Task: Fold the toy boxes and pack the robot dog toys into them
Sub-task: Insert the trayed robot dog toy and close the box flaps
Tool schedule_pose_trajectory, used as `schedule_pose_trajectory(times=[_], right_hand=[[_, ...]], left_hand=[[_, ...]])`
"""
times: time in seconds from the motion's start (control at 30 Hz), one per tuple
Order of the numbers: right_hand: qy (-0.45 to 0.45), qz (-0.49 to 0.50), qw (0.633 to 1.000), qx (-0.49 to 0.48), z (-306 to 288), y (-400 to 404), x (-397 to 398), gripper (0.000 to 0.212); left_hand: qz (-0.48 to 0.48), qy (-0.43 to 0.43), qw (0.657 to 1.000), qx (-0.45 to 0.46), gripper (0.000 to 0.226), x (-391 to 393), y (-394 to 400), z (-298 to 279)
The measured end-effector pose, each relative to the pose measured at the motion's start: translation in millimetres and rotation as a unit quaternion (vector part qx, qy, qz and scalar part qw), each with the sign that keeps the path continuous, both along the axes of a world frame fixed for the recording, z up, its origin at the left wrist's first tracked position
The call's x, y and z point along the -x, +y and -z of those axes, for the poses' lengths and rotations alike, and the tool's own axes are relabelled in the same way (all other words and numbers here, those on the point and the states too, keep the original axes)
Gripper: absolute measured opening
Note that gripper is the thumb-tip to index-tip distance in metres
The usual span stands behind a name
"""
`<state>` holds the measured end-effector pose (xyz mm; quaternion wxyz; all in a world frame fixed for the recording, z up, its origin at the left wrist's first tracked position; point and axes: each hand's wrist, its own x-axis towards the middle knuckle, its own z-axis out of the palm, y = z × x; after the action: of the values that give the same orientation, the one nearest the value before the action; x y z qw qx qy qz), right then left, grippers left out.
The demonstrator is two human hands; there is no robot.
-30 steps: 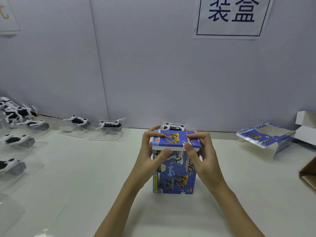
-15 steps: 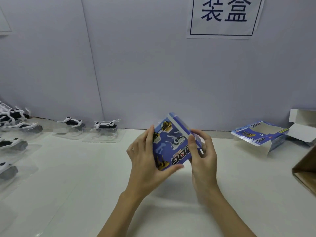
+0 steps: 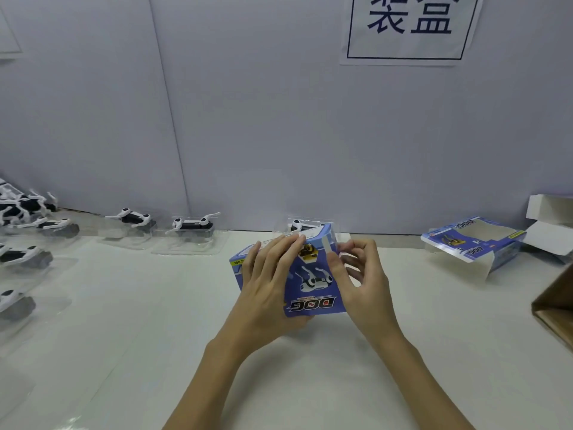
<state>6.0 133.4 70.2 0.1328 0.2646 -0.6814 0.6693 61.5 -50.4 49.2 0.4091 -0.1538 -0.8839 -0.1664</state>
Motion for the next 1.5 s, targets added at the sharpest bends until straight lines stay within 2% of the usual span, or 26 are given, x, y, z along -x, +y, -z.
schedule_pose_trajectory(times=[0.17, 0.33, 1.13, 1.4, 1.5], right_hand=[[0.035, -0.007, 0.999, -0.005, -2, -3, -6, 0.051], [0.042, -0.022, 0.999, -0.015, 2, -6, -5, 0.054], [0.063, -0.100, 0.991, -0.065, 3, -3, -4, 0.049], [0.088, -0.078, 0.983, -0.141, 4, -4, -4, 0.054], [0.078, -0.105, 0.986, -0.104, 3, -5, -6, 0.053]], left_hand=[[-0.031, 0.006, 0.999, -0.018, 0.126, -3, 12, 2], [-0.050, 0.044, 0.998, -0.020, 0.124, -3, 23, 3], [-0.078, 0.058, 0.995, -0.003, 0.119, -5, 26, 3], [-0.085, 0.077, 0.993, 0.000, 0.114, -3, 25, 3], [-0.087, 0.080, 0.993, -0.002, 0.116, -3, 24, 2]])
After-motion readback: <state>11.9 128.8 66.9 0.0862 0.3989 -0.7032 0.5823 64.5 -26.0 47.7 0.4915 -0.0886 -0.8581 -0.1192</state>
